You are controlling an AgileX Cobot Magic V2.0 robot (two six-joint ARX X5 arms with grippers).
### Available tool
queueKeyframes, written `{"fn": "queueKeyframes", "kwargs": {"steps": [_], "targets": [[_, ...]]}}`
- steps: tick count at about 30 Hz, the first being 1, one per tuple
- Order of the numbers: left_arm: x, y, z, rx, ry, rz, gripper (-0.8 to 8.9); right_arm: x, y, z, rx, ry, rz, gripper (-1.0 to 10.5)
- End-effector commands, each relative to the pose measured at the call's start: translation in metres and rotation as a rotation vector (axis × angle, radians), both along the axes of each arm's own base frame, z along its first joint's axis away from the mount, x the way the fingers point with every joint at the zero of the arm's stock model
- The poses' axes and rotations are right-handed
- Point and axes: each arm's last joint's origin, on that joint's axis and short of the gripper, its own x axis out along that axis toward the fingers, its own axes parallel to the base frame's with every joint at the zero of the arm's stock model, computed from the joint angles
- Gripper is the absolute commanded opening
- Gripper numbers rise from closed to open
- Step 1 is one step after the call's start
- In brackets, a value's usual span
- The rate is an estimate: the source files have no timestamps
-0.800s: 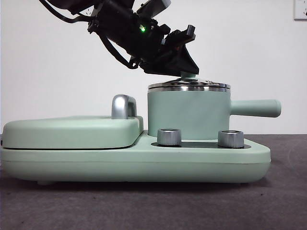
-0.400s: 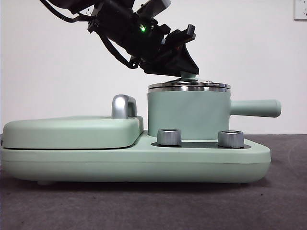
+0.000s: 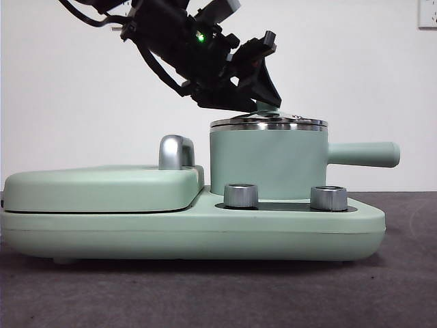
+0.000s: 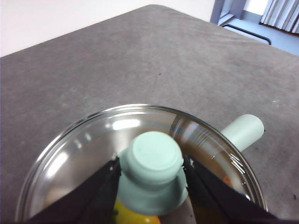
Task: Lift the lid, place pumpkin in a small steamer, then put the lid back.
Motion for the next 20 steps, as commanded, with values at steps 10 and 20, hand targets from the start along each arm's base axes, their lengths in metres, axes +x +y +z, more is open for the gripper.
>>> {"fn": "queueKeyframes", "kwargs": {"steps": [10,20], "targets": [[-0.034,0.028,0.057,-0.02,0.01,0.012,2.27,0.0,0.001,0.001,0.012,0.0,0.005,3.5],[-0.053,0.075,0.071,-0.034,0.293,0.177,2.27,0.005,0.006,0.0,0.017,0.019,0.033,3.5]]}}
